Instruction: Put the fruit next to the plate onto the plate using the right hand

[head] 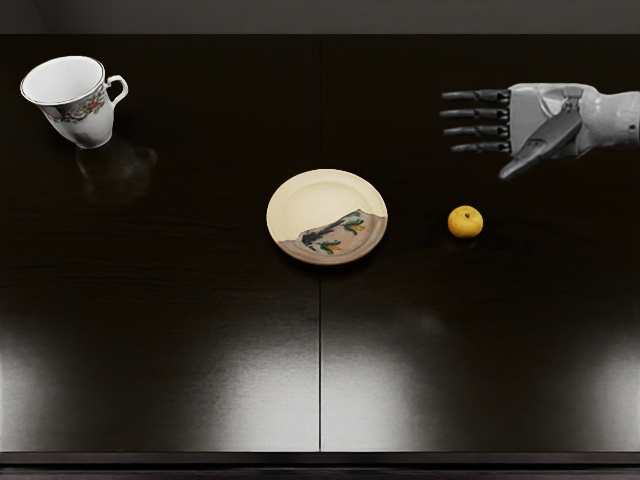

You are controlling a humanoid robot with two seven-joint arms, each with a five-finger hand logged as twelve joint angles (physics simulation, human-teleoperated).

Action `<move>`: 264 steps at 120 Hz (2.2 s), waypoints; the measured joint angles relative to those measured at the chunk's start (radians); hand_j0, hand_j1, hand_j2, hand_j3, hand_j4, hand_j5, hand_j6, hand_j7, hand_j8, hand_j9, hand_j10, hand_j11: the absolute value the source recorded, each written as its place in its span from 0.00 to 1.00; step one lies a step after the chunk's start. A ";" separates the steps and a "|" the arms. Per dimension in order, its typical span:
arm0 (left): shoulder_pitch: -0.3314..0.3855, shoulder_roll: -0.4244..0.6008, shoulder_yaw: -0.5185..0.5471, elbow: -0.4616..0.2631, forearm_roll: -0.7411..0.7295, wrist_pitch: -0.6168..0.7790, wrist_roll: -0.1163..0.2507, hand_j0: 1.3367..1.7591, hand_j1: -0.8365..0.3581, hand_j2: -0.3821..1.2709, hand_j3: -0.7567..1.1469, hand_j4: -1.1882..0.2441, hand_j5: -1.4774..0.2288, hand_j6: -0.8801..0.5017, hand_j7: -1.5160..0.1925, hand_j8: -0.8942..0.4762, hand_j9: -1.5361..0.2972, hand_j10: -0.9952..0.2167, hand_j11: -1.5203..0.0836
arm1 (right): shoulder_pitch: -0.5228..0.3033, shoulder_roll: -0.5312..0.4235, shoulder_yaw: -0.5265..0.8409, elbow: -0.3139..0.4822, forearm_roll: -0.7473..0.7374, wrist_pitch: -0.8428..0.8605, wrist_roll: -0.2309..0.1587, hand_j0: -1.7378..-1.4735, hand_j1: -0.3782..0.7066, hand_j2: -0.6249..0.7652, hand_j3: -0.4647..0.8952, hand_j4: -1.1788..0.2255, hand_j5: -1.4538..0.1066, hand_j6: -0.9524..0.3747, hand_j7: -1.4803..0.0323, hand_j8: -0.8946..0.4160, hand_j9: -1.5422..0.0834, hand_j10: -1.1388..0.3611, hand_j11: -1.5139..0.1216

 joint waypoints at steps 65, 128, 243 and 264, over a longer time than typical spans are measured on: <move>0.001 0.000 0.000 0.000 0.000 0.000 0.000 0.76 0.99 0.23 0.40 0.83 0.87 0.64 0.89 0.65 0.84 0.82 0.95 | 0.006 -0.007 0.113 0.194 -0.567 0.000 0.160 0.30 0.07 0.44 0.34 0.81 0.90 0.69 0.95 0.65 0.92 0.74 0.90; 0.000 0.000 0.000 0.000 0.000 0.000 0.000 0.76 0.99 0.23 0.40 0.83 0.87 0.64 0.89 0.65 0.84 0.82 0.95 | -0.036 -0.092 -0.113 0.569 -1.014 -0.575 0.230 0.30 0.07 0.45 0.34 0.81 0.90 0.68 0.94 0.65 0.92 0.73 0.89; 0.000 0.000 0.000 0.000 0.000 0.000 0.000 0.76 0.99 0.23 0.40 0.83 0.87 0.64 0.89 0.65 0.84 0.82 0.95 | -0.056 0.071 -0.283 0.475 -1.245 -0.803 0.011 0.30 0.25 0.42 0.34 0.69 0.76 0.56 0.81 0.52 0.79 0.62 0.77; 0.000 0.000 0.000 0.000 0.000 0.000 0.000 0.76 0.99 0.23 0.40 0.83 0.87 0.64 0.89 0.65 0.84 0.82 0.95 | -0.064 0.091 -0.284 0.461 -1.246 -0.867 0.005 0.30 0.25 0.42 0.34 0.69 0.76 0.56 0.80 0.52 0.78 0.62 0.76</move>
